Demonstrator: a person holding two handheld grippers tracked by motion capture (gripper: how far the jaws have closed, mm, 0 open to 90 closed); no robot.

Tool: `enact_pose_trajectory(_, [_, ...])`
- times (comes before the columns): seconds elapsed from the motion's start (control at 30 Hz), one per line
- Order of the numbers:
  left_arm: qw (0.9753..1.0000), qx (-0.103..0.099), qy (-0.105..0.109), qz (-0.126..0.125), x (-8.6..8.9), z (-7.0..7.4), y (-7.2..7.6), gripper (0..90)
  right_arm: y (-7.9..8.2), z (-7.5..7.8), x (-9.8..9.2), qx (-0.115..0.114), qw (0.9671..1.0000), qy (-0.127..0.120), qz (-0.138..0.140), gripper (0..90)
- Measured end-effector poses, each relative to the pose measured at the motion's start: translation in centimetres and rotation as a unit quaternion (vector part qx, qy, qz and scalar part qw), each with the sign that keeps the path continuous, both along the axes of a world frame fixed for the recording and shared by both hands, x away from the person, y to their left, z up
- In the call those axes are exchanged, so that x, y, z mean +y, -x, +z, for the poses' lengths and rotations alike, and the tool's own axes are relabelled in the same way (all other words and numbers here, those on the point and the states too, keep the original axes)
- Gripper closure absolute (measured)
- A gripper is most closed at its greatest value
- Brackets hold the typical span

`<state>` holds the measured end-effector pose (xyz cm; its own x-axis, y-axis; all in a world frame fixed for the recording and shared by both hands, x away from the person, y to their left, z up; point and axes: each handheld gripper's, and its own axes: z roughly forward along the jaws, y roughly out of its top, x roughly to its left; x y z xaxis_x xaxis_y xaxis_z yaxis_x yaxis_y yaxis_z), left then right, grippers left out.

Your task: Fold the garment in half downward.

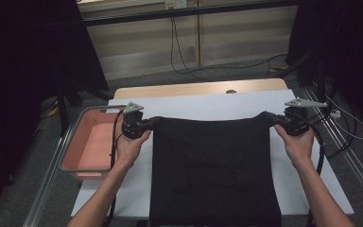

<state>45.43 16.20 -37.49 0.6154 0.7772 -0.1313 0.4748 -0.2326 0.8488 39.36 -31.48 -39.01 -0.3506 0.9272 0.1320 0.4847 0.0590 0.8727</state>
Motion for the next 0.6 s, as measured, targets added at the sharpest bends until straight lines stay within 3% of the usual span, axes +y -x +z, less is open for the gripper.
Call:
enact_pose_trajectory(0.17, [0.9998, -0.003, 0.009, 0.017, 0.2, 0.5, -1.2, 85.4, -1.5, 0.6, 0.6, -0.005, 1.0, 0.0, -0.002, 89.5])
enact_pose_trajectory(0.27, [0.9998, -0.003, -0.001, 0.02, 0.3, 0.6, -1.7, 85.4, -2.4, 0.9, 0.8, -0.005, 1.0, 0.004, -0.001, 89.5])
enact_pose_trajectory(0.6, [0.9993, -0.001, 0.001, 0.038, 0.5, 0.8, -3.6, 85.4, -4.6, 1.5, 0.9, -0.002, 0.9999, -0.001, -0.011, 89.4])
